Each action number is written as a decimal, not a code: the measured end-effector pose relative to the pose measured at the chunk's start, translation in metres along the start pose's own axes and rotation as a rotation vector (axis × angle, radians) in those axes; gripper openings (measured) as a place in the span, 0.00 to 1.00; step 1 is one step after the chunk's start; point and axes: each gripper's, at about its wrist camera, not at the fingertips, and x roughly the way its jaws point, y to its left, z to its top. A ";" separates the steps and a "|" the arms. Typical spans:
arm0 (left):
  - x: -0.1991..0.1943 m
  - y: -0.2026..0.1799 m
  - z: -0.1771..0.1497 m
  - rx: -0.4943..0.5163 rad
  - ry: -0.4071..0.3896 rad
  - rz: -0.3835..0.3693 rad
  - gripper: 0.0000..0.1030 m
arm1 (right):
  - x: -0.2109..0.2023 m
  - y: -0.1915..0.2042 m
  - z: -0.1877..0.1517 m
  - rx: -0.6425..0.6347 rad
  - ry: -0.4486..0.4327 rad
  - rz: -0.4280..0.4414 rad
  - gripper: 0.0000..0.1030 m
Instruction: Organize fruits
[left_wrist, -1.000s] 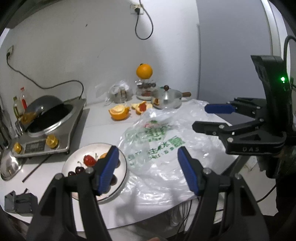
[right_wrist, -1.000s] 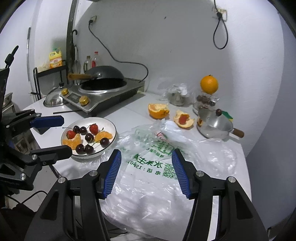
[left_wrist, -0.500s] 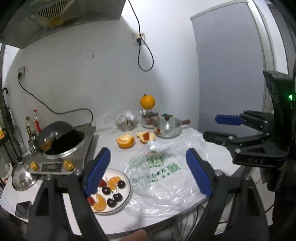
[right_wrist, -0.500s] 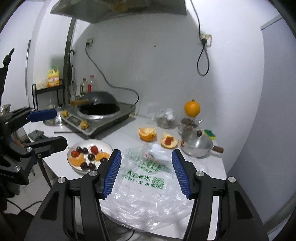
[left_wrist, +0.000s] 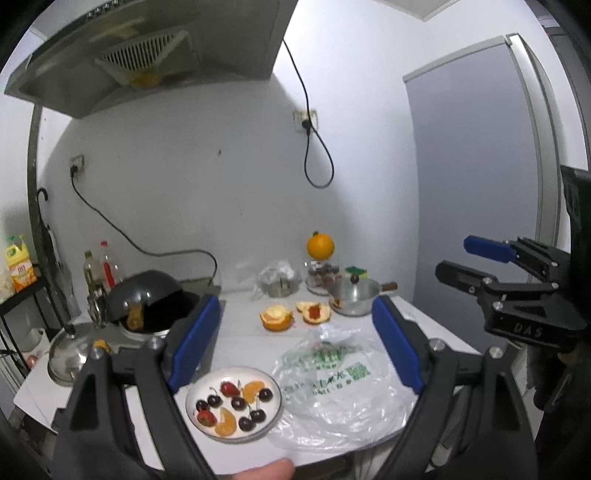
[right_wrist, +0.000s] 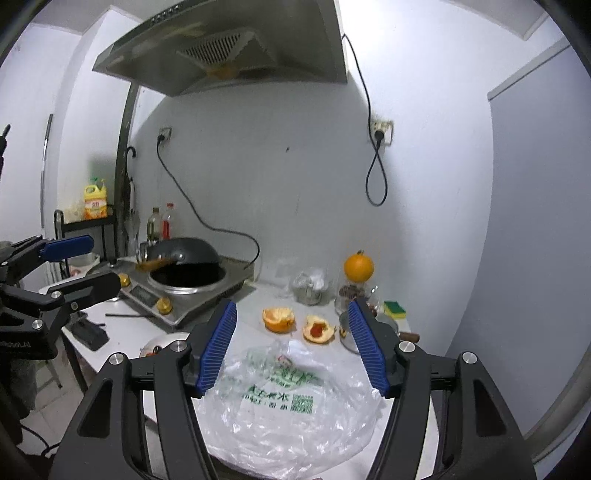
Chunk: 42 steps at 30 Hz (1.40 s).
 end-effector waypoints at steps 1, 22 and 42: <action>-0.003 -0.001 0.004 -0.001 -0.014 0.005 0.83 | -0.002 0.001 0.004 -0.005 -0.013 -0.015 0.66; -0.021 -0.002 0.037 -0.014 -0.109 0.045 0.83 | -0.019 0.002 0.033 0.011 -0.106 -0.034 0.70; -0.013 -0.003 0.034 -0.009 -0.087 0.027 0.83 | -0.018 0.004 0.030 0.022 -0.089 -0.038 0.70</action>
